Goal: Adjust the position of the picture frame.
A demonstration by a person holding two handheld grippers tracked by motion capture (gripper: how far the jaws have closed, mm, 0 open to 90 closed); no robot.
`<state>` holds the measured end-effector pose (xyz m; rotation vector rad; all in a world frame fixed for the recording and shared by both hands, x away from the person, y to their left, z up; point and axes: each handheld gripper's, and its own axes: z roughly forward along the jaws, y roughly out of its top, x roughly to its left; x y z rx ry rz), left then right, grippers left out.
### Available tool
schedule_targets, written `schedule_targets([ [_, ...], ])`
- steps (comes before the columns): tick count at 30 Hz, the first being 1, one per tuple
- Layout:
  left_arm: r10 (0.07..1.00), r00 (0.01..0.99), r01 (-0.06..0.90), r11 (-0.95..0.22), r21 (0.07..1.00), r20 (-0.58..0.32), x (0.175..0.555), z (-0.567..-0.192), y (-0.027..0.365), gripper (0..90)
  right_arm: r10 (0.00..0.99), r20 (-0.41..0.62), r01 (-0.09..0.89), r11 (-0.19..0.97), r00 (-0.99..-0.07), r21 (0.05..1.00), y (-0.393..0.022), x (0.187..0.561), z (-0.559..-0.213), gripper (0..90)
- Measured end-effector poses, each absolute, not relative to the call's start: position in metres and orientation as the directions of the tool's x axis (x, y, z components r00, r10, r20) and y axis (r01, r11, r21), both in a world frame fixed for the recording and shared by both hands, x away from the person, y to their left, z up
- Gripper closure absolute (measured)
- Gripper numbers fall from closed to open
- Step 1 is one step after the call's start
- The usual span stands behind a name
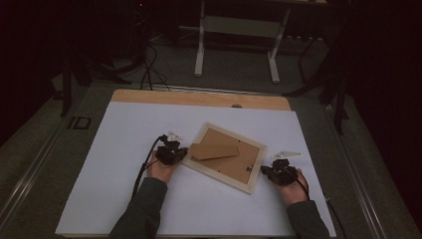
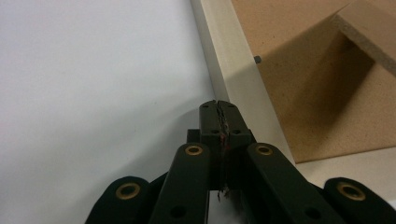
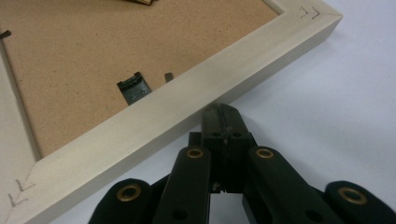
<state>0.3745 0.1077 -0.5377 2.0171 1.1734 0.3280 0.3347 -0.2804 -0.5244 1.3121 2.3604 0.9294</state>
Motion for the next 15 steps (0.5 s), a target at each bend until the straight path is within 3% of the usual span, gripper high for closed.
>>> schedule_targets([
  [15, 0.840, 0.519, 0.650, -0.266, 0.712, -0.160, 0.360, -0.537, 0.117, 90.0, 0.831, 0.054, 0.657, 0.396, -0.554, 0.642, -0.270, 0.347, -0.523, 89.9],
])
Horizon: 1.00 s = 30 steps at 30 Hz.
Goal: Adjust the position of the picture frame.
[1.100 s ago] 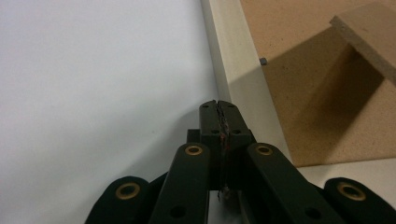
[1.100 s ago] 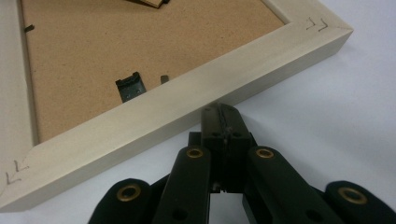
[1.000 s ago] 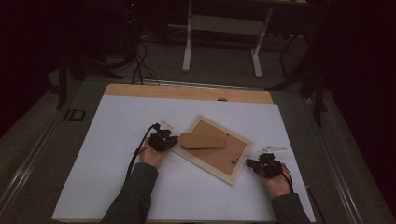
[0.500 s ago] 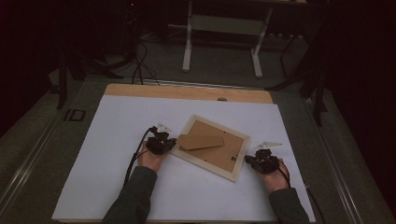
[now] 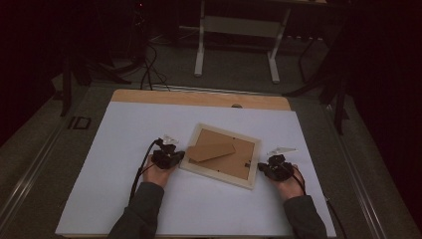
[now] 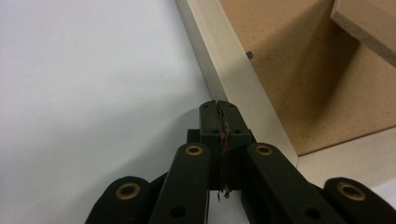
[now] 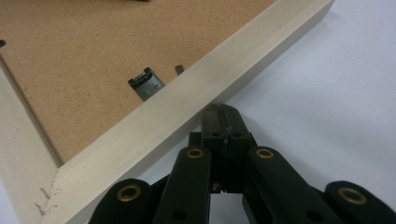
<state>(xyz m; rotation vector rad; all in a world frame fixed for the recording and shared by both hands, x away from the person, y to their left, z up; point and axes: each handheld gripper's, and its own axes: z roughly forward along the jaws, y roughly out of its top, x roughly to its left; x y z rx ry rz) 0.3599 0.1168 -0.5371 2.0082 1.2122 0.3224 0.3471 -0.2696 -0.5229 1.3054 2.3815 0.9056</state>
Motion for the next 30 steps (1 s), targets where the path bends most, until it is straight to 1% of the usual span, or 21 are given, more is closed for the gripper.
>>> schedule_targets([
  [8, 0.846, 0.509, 0.654, -0.259, 0.711, -0.160, 0.353, -0.537, 0.124, 90.0, 0.829, 0.050, 0.655, 0.401, -0.557, 0.641, -0.262, 0.354, -0.523, 90.0],
  [13, 0.850, 0.499, 0.657, -0.244, 0.713, -0.169, 0.347, -0.538, 0.130, 90.0, 0.834, 0.075, 0.664, 0.378, -0.547, 0.645, -0.258, 0.355, -0.523, 90.0],
  [17, 0.850, 0.500, 0.656, -0.244, 0.714, -0.168, 0.344, -0.538, 0.133, 90.0, 0.829, 0.092, 0.666, 0.371, -0.551, 0.647, -0.256, 0.353, -0.524, 90.0],
  [23, 0.841, 0.510, 0.650, -0.242, 0.721, -0.177, 0.339, -0.539, 0.135, 90.0, 0.822, 0.113, 0.667, 0.363, -0.558, 0.651, -0.256, 0.339, -0.525, 89.9],
  [30, 0.842, 0.510, 0.651, -0.245, 0.718, -0.175, 0.337, -0.539, 0.136, 90.0, 0.823, 0.121, 0.664, 0.350, -0.555, 0.661, -0.257, 0.338, -0.526, 89.9],
])
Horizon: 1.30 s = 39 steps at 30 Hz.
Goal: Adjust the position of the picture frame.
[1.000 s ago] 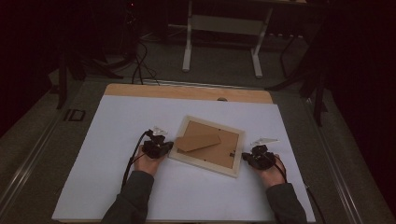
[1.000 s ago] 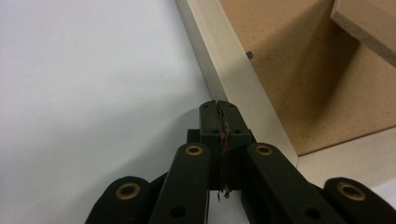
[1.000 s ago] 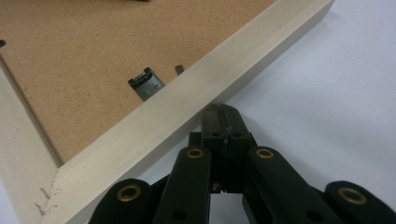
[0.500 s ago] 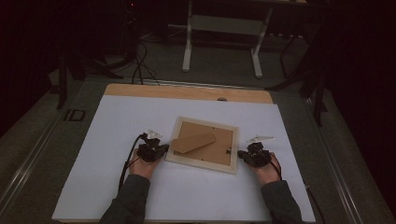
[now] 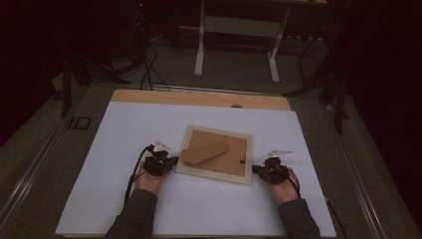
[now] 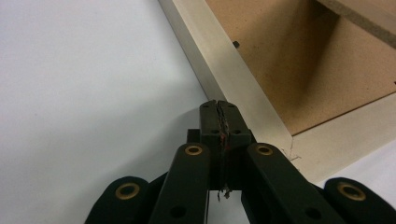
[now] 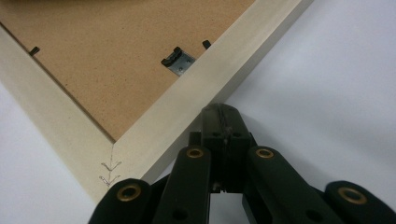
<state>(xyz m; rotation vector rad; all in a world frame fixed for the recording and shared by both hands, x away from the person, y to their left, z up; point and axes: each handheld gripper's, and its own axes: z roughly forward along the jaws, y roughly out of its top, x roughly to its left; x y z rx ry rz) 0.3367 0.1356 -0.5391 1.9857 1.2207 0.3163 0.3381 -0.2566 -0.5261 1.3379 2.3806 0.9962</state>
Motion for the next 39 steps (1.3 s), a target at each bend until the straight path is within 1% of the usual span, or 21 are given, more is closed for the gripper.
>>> schedule_targets([
  [16, 0.848, 0.491, 0.667, -0.221, 0.711, -0.198, 0.332, -0.539, 0.140, 90.0, 0.828, 0.127, 0.666, 0.336, -0.545, 0.666, -0.252, 0.347, -0.527, 90.0],
  [39, 0.859, 0.473, 0.667, -0.203, 0.717, -0.197, 0.319, -0.540, 0.149, 90.0, 0.833, 0.126, 0.664, 0.327, -0.539, 0.672, -0.239, 0.354, -0.528, 90.0],
])
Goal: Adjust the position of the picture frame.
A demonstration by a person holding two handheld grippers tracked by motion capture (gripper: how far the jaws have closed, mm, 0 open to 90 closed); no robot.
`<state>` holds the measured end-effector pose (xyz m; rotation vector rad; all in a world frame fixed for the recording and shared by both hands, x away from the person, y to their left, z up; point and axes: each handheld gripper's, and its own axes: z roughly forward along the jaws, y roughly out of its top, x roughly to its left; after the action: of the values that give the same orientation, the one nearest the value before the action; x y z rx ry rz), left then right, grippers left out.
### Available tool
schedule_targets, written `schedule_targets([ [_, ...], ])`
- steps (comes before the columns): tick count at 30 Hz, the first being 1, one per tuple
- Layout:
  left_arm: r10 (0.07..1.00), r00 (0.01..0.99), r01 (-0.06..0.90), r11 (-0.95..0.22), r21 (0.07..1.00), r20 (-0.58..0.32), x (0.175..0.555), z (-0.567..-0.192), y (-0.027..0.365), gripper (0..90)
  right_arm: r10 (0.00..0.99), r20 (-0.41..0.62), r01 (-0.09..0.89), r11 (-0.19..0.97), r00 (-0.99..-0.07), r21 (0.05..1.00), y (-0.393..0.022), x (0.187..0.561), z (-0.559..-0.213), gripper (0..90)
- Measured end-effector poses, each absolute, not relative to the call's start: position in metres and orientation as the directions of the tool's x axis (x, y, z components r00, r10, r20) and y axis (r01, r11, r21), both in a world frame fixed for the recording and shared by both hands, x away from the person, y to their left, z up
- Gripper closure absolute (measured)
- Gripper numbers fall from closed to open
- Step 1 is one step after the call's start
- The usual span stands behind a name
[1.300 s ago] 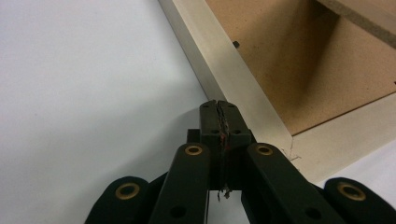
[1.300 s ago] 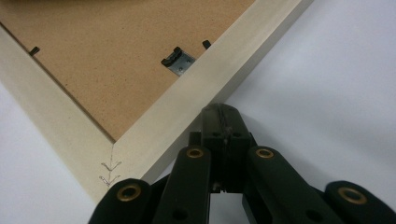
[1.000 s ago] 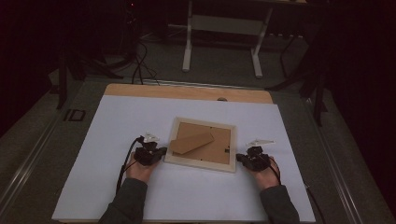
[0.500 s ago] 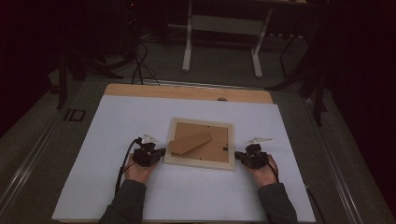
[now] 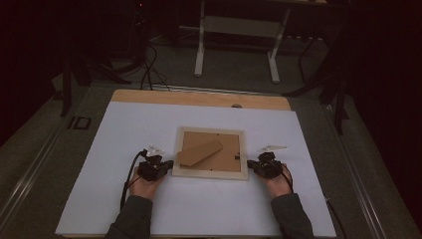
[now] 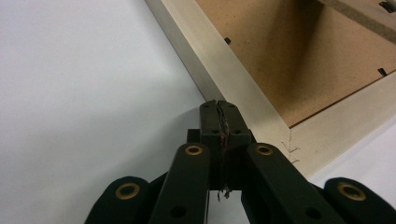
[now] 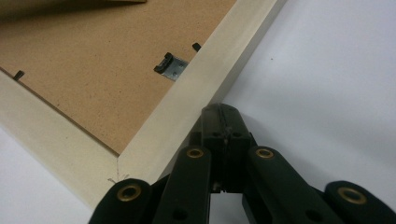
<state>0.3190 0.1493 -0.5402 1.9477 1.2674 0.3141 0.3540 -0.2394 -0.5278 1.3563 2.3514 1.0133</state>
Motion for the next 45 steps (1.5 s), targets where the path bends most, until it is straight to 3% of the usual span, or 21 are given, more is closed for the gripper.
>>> schedule_targets([
  [45, 0.888, 0.416, 0.682, -0.163, 0.713, -0.195, 0.309, -0.540, 0.165, 90.0, 0.818, 0.140, 0.660, 0.335, -0.558, 0.673, -0.220, 0.359, -0.528, 90.0],
])
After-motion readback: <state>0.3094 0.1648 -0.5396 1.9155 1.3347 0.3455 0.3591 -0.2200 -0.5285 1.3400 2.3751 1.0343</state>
